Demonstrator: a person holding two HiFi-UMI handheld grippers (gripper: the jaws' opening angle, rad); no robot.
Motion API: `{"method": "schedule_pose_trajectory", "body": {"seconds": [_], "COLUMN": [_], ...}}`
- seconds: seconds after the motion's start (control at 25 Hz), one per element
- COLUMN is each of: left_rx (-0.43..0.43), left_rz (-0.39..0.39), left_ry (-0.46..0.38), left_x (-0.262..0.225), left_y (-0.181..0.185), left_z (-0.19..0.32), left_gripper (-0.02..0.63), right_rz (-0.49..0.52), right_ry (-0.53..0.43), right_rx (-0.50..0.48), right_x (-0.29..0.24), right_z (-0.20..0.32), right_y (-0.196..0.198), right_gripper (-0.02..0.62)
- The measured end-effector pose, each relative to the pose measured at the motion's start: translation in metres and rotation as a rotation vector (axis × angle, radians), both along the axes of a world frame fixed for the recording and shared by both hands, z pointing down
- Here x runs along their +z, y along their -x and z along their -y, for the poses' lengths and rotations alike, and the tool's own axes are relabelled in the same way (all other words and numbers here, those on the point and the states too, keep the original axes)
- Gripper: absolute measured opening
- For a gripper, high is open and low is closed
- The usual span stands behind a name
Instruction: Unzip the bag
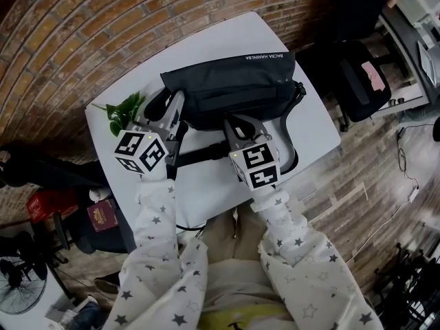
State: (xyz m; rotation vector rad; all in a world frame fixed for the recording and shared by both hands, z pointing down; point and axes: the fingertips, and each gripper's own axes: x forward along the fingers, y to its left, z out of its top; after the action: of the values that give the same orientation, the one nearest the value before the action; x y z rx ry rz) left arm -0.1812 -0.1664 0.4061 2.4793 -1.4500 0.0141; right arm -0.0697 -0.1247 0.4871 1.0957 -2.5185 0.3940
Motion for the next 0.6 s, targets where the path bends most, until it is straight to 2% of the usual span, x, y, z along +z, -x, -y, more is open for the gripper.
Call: {"method": "schedule_pose_trajectory", "body": {"seconds": [0.6], "left_rx": [-0.043], "left_rz": [0.04], "left_ry": [-0.013], "left_x": [-0.001], "left_y": [0.001], "left_z": [-0.001], "left_gripper": [0.121], "right_rz": [-0.007], "right_ry": [0.008], "right_rx": [0.081], "right_x": [0.002], "right_z": [0.009], "right_y": [-0.028], "right_gripper": [0.026]}}
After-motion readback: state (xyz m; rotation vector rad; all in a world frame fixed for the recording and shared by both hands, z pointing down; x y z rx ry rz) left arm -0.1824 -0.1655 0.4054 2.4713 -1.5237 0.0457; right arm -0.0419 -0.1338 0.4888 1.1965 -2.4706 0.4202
